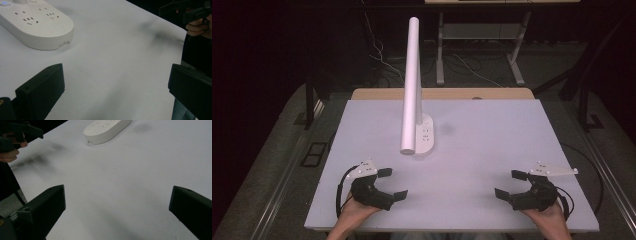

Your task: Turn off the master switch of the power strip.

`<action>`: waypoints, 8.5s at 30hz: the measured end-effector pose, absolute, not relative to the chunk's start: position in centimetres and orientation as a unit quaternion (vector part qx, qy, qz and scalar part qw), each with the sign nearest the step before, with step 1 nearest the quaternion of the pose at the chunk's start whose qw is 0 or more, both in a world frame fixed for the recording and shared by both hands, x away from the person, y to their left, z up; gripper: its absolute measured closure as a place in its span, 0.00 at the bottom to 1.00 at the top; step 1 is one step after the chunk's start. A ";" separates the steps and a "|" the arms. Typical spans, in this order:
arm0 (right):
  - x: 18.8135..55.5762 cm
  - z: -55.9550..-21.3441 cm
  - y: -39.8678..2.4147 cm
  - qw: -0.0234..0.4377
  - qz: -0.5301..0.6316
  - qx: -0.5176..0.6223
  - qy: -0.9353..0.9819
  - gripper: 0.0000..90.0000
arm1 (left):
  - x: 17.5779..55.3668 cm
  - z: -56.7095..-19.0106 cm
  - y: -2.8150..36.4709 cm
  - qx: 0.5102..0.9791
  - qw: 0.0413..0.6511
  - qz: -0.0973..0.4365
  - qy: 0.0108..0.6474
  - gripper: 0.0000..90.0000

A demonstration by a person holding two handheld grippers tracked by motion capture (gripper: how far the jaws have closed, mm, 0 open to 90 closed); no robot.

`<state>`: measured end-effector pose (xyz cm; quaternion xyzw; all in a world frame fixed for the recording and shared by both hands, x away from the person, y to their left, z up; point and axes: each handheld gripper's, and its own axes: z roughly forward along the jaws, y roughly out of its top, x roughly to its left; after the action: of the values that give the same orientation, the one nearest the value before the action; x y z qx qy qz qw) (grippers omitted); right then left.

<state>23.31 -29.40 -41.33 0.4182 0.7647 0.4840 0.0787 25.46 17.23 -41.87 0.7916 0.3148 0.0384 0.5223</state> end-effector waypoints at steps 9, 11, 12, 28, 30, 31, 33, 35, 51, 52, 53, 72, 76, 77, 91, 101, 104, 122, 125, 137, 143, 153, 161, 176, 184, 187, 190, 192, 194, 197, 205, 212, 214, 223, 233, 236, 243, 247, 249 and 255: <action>23.3 -41.3 -29.5 0.079 0.484 0.421 0.763 0.00 | 26.1 -41.3 16.9 0.799 0.512 0.026 0.314 0.00; 23.3 -41.3 -29.5 0.078 0.484 0.421 0.763 0.00 | 26.2 -41.2 16.7 0.802 0.508 0.022 0.313 0.00; 23.4 -41.4 -29.5 0.079 0.484 0.420 0.763 0.00 | 26.3 -41.1 16.6 0.802 0.509 0.021 0.313 0.00; 23.5 -41.4 -29.3 0.078 0.481 0.418 0.767 0.00 | 27.7 -39.7 16.4 0.810 0.498 0.016 0.310 0.01; 23.5 -41.4 -29.2 0.079 0.483 0.419 0.764 0.00 | 27.9 -39.7 16.4 0.811 0.496 0.016 0.311 0.01; 23.5 -41.4 -29.1 0.078 0.483 0.418 0.765 0.00 | 28.1 -39.6 16.4 0.811 0.496 0.016 0.310 0.01; 23.6 -41.4 -28.9 0.078 0.480 0.415 0.769 0.00 | 28.3 -39.5 16.5 0.810 0.497 0.015 0.312 0.01; 23.5 -41.5 -28.8 0.078 0.478 0.413 0.771 0.00 | 28.6 -39.3 16.5 0.810 0.497 0.015 0.311 0.02; 23.4 -41.5 -29.1 0.081 0.477 0.417 0.770 0.00 | 30.5 -37.6 16.4 0.819 0.486 0.019 0.305 0.02; 23.5 -41.5 -29.1 0.082 0.477 0.416 0.770 0.00 | 30.5 -37.5 16.4 0.818 0.487 0.020 0.306 0.02; 23.4 -41.5 -29.1 0.082 0.477 0.417 0.769 0.00 | 30.6 -37.4 16.3 0.818 0.487 0.021 0.306 0.03; 23.4 -41.5 -29.4 0.087 0.478 0.422 0.766 0.00 | 33.3 -36.0 16.0 0.829 0.468 0.026 0.305 0.03; 23.4 -41.5 -29.4 0.087 0.477 0.423 0.766 0.00 | 33.9 -35.9 16.2 0.829 0.466 0.029 0.307 0.03; 23.4 -41.5 -29.4 0.087 0.477 0.423 0.766 0.00 | 34.1 -35.9 16.2 0.828 0.467 0.028 0.309 0.03; 23.4 -41.6 -29.5 0.090 0.474 0.424 0.766 0.00 | 36.6 -35.6 16.5 0.828 0.460 0.034 0.319 0.04; 23.4 -41.6 -29.6 0.090 0.474 0.424 0.766 0.00 | 38.2 -36.0 16.5 0.824 0.457 0.039 0.332 0.05; 23.4 -41.6 -29.6 0.090 0.474 0.425 0.766 0.00 | 38.7 -36.0 16.6 0.824 0.456 0.041 0.335 0.06; 23.4 -41.5 -29.9 0.091 0.474 0.427 0.765 0.00 | 41.1 -35.8 16.5 0.829 0.439 0.049 0.343 0.12; 23.4 -41.5 -29.9 0.093 0.474 0.425 0.765 0.00 | 41.6 -35.7 16.5 0.828 0.439 0.053 0.345 0.14; 23.4 -41.5 -30.0 0.091 0.474 0.427 0.765 0.00 | 43.5 -35.5 16.3 0.822 0.434 0.054 0.365 0.17; 23.4 -41.6 -30.0 0.091 0.473 0.427 0.765 0.00 | 44.4 -35.4 16.0 0.820 0.432 0.053 0.372 0.18; 23.4 -41.6 -30.0 0.091 0.473 0.428 0.765 0.00 | 45.8 -35.8 15.5 0.828 0.411 0.055 0.378 0.21; 23.4 -41.6 -30.2 0.092 0.472 0.428 0.766 0.00 | 46.7 -36.8 16.0 0.823 0.404 0.055 0.396 0.25; 23.5 -41.8 -30.2 0.093 0.469 0.427 0.767 0.00 | 48.1 -38.4 15.7 0.811 0.416 0.054 0.407 0.31; 23.4 -41.8 -30.5 0.092 0.469 0.434 0.764 0.00 | 48.8 -39.1 15.7 0.792 0.439 0.044 0.421 0.36; 23.4 -41.8 -30.5 0.093 0.469 0.435 0.763 0.00 | 48.9 -39.4 15.8 0.785 0.447 0.039 0.426 0.38; 23.4 -41.8 -30.5 0.094 0.468 0.435 0.764 0.00 | 49.1 -39.6 15.9 0.783 0.450 0.038 0.428 0.40; 23.4 -41.8 -30.4 0.095 0.467 0.433 0.765 0.00 | 49.1 -39.8 15.9 0.781 0.450 0.036 0.431 0.43; 23.4 -41.8 -30.4 0.093 0.467 0.436 0.764 0.00 | 49.2 -39.9 15.9 0.778 0.454 0.031 0.432 0.46; 23.4 -41.8 -30.4 0.091 0.465 0.438 0.764 0.00 | 49.2 -40.1 15.8 0.776 0.456 0.030 0.435 0.51; 23.4 -41.9 -30.4 0.093 0.466 0.437 0.764 0.00 | 49.5 -40.6 15.5 0.778 0.454 0.027 0.433 0.67; 23.4 -41.9 -30.4 0.094 0.465 0.436 0.764 0.00 | 49.4 -41.0 15.0 0.775 0.457 0.019 0.436 0.78; 23.5 -41.9 -30.4 0.094 0.465 0.437 0.764 0.00 | 49.5 -41.1 14.9 0.775 0.457 0.017 0.436 0.81; 23.4 -41.9 -30.4 0.095 0.464 0.436 0.765 0.00 | 49.6 -41.5 14.6 0.771 0.455 0.017 0.445 0.95; 23.4 -41.9 -30.5 0.095 0.464 0.436 0.765 0.00 | 49.5 -42.3 14.4 0.771 0.448 0.017 0.453 0.99; 23.4 -41.9 -30.5 0.095 0.465 0.435 0.765 0.00 | 49.5 -42.5 14.4 0.772 0.445 0.017 0.454 0.99; 23.5 -41.9 -30.6 0.096 0.464 0.438 0.764 0.00 | 49.6 -43.0 13.9 0.775 0.441 0.021 0.453 0.99; 23.5 -41.9 -30.7 0.096 0.463 0.438 0.764 0.00 | 49.4 -42.9 13.6 0.774 0.438 0.027 0.456 0.99; 23.5 -41.9 -30.7 0.097 0.463 0.438 0.764 0.00 | 49.5 -42.9 13.7 0.777 0.436 0.033 0.454 0.99; 23.5 -41.8 -30.7 0.102 0.466 0.433 0.765 0.00 | 49.5 -43.0 14.1 0.770 0.437 0.026 0.465 0.99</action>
<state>23.45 -30.73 -41.85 0.4332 0.7650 0.4655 0.1015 49.46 14.06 -42.96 0.7696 0.4647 0.0259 0.4371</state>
